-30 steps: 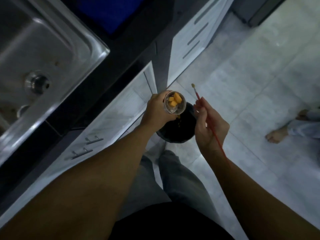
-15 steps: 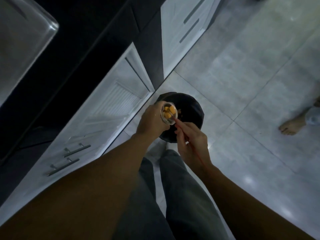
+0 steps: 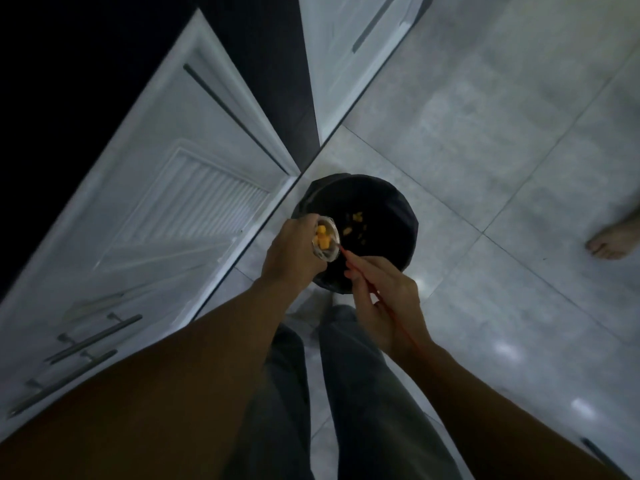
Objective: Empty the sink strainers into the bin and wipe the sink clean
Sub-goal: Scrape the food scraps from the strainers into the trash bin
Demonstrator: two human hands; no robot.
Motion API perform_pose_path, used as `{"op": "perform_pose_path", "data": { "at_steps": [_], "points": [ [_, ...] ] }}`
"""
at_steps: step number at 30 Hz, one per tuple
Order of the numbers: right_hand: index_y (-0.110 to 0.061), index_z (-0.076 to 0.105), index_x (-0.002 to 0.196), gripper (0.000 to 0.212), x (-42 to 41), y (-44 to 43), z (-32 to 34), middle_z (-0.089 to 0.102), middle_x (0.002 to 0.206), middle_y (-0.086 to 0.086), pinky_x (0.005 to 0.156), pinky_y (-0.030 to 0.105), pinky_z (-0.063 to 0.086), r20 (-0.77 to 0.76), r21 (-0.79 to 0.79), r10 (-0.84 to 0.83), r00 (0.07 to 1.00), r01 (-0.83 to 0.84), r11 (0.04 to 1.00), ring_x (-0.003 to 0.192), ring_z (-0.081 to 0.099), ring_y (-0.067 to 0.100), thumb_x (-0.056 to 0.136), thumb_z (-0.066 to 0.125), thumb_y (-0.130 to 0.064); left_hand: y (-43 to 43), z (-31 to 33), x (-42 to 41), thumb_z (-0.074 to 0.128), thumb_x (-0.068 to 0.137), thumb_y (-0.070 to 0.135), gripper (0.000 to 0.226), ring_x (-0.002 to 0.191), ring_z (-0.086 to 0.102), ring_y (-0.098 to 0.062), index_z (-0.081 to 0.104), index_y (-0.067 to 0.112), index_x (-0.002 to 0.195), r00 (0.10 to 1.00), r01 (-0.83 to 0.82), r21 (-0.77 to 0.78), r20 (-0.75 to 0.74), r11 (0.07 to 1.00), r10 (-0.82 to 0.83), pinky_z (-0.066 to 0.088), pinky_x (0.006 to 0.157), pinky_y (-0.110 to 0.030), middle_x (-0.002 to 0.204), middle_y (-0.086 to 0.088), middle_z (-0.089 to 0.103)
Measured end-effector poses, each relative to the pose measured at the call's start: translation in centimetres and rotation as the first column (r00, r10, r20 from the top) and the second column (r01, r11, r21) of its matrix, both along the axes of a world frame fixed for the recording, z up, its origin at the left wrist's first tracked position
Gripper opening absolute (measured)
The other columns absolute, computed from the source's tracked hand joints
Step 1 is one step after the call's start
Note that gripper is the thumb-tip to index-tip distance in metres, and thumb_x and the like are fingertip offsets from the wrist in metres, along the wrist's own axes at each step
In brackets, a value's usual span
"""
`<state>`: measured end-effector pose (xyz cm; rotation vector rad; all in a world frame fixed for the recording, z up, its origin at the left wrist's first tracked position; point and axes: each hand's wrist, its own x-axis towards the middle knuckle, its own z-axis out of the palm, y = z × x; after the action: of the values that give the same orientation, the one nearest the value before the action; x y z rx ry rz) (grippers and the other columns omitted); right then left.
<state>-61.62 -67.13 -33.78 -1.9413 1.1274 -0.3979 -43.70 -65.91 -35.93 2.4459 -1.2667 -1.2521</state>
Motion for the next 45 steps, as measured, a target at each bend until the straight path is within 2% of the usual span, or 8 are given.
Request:
{"op": "perform_pose_path", "data": {
  "at_steps": [5, 9, 15, 23, 31, 38, 41, 45],
  "points": [
    [-0.010, 0.070, 0.111, 0.025, 0.5, 0.0, -0.9, 0.068, 0.100, 0.001, 0.075, 0.021, 0.055, -0.019, 0.067, 0.066, 0.998, -0.065, 0.996, 0.083, 0.061, 0.005, 0.097, 0.050, -0.013, 0.2, -0.3, -0.5, 0.084, 0.075, 0.026, 0.070, 0.120, 0.059, -0.026, 0.050, 0.021, 0.136, 1.000, -0.003, -0.023, -0.009, 1.000, 0.003, 0.055, 0.098, -0.045, 0.131, -0.008, 0.058],
    [-0.010, 0.068, 0.120, 0.028, -0.2, -0.5, -1.1, 0.069, 0.103, 0.001, 0.076, 0.014, 0.053, -0.040, 0.034, 0.042, 0.998, -0.041, 0.999, 0.084, 0.061, 0.004, 0.097, 0.053, -0.008, 0.4, -0.1, -0.5, 0.082, 0.078, 0.023, 0.065, 0.118, 0.059, -0.026, 0.051, 0.021, 0.135, 1.000, -0.020, -0.024, -0.001, 1.000, 0.020, 0.055, 0.097, -0.044, 0.130, -0.009, 0.056],
    [-0.009, 0.068, 0.123, 0.029, -1.0, -0.2, -1.1, 0.071, 0.109, 0.004, 0.085, 0.020, 0.056, -0.054, 0.010, -0.067, 0.996, 0.067, 0.998, 0.094, 0.066, 0.010, 0.096, 0.057, -0.005, 0.4, 0.1, -0.1, 0.081, 0.079, 0.020, 0.058, 0.111, 0.062, -0.026, 0.055, 0.022, 0.131, 1.000, -0.023, 0.016, -0.006, 1.000, 0.023, 0.057, 0.093, -0.044, 0.126, -0.008, 0.059],
    [-0.014, 0.068, 0.118, 0.027, 0.9, 0.4, -0.9, 0.068, 0.103, -0.004, 0.077, 0.015, 0.051, 0.019, 0.060, -0.018, 1.000, 0.017, 0.998, 0.087, 0.059, 0.000, 0.099, 0.050, -0.011, 0.4, 0.0, -0.7, 0.083, 0.076, 0.022, 0.068, 0.113, 0.061, -0.028, 0.050, 0.020, 0.136, 0.999, -0.049, 0.011, 0.004, 0.999, 0.049, 0.057, 0.093, -0.043, 0.129, -0.010, 0.054],
    [-0.015, 0.068, 0.122, 0.029, -1.0, 0.3, -1.8, 0.071, 0.111, -0.001, 0.087, 0.006, 0.048, -0.064, 0.067, -0.160, 0.985, 0.165, 0.984, 0.097, 0.062, 0.000, 0.099, 0.052, -0.015, 0.5, -0.3, -0.6, 0.085, 0.073, 0.021, 0.069, 0.114, 0.061, -0.031, 0.051, 0.022, 0.133, 0.998, -0.034, 0.032, 0.047, 0.999, 0.033, 0.053, 0.089, -0.036, 0.129, -0.010, 0.055],
    [-0.015, 0.069, 0.116, 0.026, 0.6, 0.6, -1.5, 0.070, 0.104, -0.002, 0.080, 0.017, 0.054, 0.002, 0.096, -0.007, 1.000, 0.006, 0.995, 0.089, 0.063, 0.004, 0.100, 0.049, -0.014, 0.1, -0.1, -1.3, 0.083, 0.077, 0.023, 0.066, 0.113, 0.060, -0.031, 0.050, 0.022, 0.134, 0.999, -0.033, 0.036, 0.024, 0.999, 0.032, 0.053, 0.090, -0.038, 0.128, -0.011, 0.053],
    [-0.015, 0.069, 0.114, 0.030, 1.2, 0.5, -1.8, 0.067, 0.101, -0.007, 0.081, 0.009, 0.050, 0.006, 0.098, -0.045, 0.999, 0.045, 0.994, 0.089, 0.059, 0.000, 0.101, 0.044, -0.019, -0.1, 0.2, -1.4, 0.083, 0.077, 0.025, 0.060, 0.110, 0.060, -0.029, 0.054, 0.022, 0.129, 0.999, -0.034, 0.010, 0.007, 0.999, 0.034, 0.054, 0.089, -0.039, 0.124, -0.010, 0.054],
    [-0.020, 0.068, 0.118, 0.029, 0.2, 0.0, -2.4, 0.069, 0.104, -0.006, 0.081, 0.013, 0.052, -0.030, 0.092, -0.059, 0.998, 0.062, 0.994, 0.090, 0.062, 0.001, 0.100, 0.046, -0.019, -0.2, 0.2, -1.3, 0.083, 0.077, 0.028, 0.059, 0.113, 0.058, -0.027, 0.055, 0.021, 0.128, 0.999, -0.040, -0.007, 0.011, 0.999, 0.040, 0.048, 0.086, -0.031, 0.126, -0.009, 0.054]
  ]
}}
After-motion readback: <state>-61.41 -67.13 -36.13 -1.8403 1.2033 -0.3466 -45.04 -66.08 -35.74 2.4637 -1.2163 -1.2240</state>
